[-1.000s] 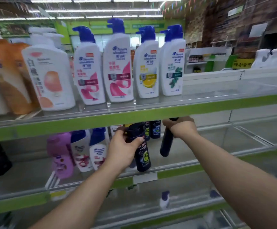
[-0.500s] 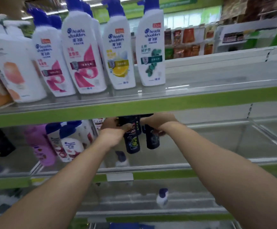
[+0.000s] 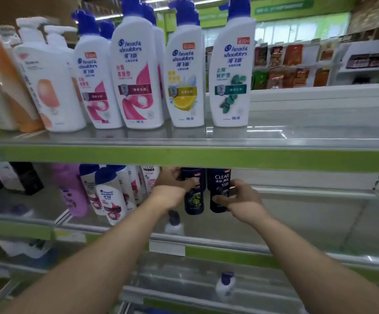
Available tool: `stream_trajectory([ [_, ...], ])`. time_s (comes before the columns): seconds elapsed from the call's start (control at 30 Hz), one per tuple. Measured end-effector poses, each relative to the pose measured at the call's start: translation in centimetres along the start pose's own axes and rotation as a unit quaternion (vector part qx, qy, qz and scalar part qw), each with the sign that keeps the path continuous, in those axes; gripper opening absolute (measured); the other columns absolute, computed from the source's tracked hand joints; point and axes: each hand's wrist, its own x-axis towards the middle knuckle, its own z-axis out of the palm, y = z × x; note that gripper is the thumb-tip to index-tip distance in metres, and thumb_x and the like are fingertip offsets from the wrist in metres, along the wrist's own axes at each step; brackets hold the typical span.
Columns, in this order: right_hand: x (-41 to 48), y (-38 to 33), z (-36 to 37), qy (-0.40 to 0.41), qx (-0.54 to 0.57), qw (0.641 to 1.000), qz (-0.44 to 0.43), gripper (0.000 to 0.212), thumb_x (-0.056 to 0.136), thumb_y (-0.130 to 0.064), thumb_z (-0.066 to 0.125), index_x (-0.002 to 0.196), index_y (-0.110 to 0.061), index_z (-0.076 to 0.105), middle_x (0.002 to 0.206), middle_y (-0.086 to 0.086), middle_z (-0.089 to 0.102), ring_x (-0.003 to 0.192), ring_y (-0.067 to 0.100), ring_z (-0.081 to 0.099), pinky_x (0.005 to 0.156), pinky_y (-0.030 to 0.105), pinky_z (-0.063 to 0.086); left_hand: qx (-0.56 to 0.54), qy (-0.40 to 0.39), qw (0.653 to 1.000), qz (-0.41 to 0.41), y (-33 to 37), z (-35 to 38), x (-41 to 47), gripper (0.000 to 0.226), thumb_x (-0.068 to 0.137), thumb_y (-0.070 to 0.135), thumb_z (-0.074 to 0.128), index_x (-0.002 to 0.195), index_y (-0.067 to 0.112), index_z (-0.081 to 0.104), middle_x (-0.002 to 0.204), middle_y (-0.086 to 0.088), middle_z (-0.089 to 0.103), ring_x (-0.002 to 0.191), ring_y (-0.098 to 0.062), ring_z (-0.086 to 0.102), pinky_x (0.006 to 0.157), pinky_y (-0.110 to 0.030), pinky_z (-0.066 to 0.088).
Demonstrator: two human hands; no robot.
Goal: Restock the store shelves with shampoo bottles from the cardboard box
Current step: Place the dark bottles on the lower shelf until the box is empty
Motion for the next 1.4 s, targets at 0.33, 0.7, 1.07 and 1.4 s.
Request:
stream_trajectory([
  [0.33, 0.5, 0.4, 0.6, 0.021, -0.019, 0.999, -0.025, 0.027, 0.077, -0.041, 0.081, 0.088, -0.036, 0.057, 0.078, -0.024, 0.065, 0.066, -0.020, 0.056, 0.051, 0.007, 0.034, 0.329, 0.093, 0.937, -0.074, -5.2, 3.6, -2.4, 0.064, 0.069, 0.080, 0.063, 0.098, 0.026, 0.049, 0.081, 0.010, 0.059, 0.070, -0.013, 0.060, 0.058, -0.029, 0.053],
  [0.7, 1.4, 0.4, 1.5, 0.041, -0.047, 0.997, -0.041, 0.031, 0.081, -0.041, 0.078, 0.099, -0.036, 0.053, 0.078, -0.029, 0.056, 0.066, -0.016, 0.048, 0.050, 0.004, 0.031, 0.356, 0.122, 0.924, -0.066, -6.8, 4.5, -0.8, 0.054, 0.080, 0.073, 0.057, 0.101, 0.025, 0.046, 0.081, 0.005, 0.064, 0.074, -0.021, 0.064, 0.060, -0.030, 0.053],
  [1.07, 2.8, 0.9, 2.5, 0.106, -0.094, 0.989, -0.040, 0.039, 0.079, -0.046, 0.078, 0.105, -0.022, 0.061, 0.084, -0.009, 0.062, 0.078, 0.016, 0.057, 0.068, 0.024, 0.039, 0.323, 0.090, 0.938, -0.083, -6.0, 5.3, 0.2, 0.043, 0.089, 0.059, 0.059, 0.108, 0.021, 0.052, 0.104, -0.006, 0.069, 0.093, -0.029, 0.068, 0.065, -0.032, 0.045],
  [1.4, 3.6, 0.6, 3.4, 0.125, -0.092, 0.988, -0.023, 0.045, 0.078, -0.046, 0.079, 0.109, -0.018, 0.061, 0.088, -0.003, 0.065, 0.076, 0.019, 0.055, 0.067, 0.024, 0.038, 0.377, 0.041, 0.920, -0.104, -4.8, 6.0, 2.2, 0.041, 0.097, 0.054, 0.053, 0.110, 0.016, 0.057, 0.089, -0.002, 0.061, 0.083, -0.024, 0.062, 0.063, -0.031, 0.037],
])
